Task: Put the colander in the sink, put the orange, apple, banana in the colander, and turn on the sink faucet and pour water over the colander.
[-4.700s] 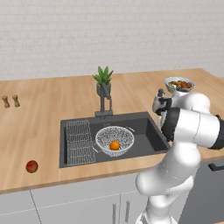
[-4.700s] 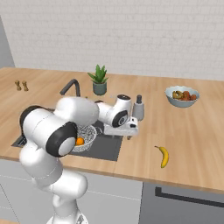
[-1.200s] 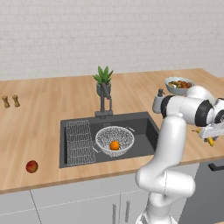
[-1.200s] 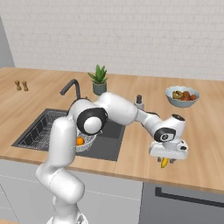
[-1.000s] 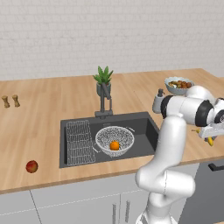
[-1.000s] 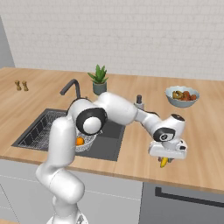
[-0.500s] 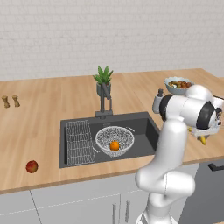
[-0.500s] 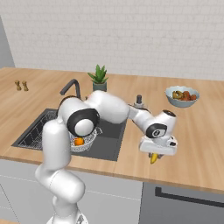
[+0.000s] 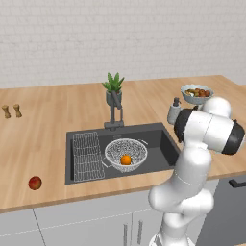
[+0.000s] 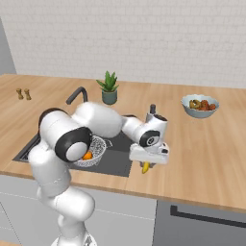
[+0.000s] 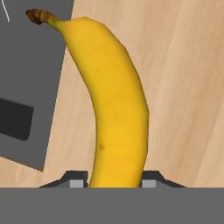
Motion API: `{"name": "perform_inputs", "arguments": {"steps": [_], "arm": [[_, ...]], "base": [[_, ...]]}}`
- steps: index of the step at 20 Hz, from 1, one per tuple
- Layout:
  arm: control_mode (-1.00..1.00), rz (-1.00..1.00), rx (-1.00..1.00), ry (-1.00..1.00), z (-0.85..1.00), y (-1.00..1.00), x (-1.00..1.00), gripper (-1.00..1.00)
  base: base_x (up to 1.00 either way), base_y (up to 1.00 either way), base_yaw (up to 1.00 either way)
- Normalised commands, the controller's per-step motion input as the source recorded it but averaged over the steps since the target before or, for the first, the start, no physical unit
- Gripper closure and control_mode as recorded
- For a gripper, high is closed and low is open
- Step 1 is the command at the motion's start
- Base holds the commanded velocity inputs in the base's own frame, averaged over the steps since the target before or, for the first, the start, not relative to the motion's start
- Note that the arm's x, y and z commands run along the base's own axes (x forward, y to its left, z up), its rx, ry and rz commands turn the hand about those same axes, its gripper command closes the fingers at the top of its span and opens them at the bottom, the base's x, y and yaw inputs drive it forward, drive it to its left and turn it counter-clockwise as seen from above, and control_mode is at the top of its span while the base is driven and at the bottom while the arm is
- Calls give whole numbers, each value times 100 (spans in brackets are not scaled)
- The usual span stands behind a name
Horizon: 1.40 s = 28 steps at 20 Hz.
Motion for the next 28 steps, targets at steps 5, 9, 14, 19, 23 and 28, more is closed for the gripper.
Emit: {"name": "perform_inputs", "arguments": {"steps": [5, 9, 14, 19, 23, 28], "arm": [[-100, 0, 0, 0, 37, 68, 0, 100], [-100, 0, 0, 6, 14, 62, 0, 100], [-100, 1, 0, 8, 0, 54, -6, 100], [-100, 4, 0, 10, 0, 28, -4, 100], [-100, 1, 0, 17, 0, 25, 4, 100], [-100, 0, 0, 14, 0, 17, 1, 100]], "base": [[0, 0, 0], [0, 0, 0], [0, 0, 0], [0, 0, 0], [0, 0, 0], [0, 0, 0]]}}
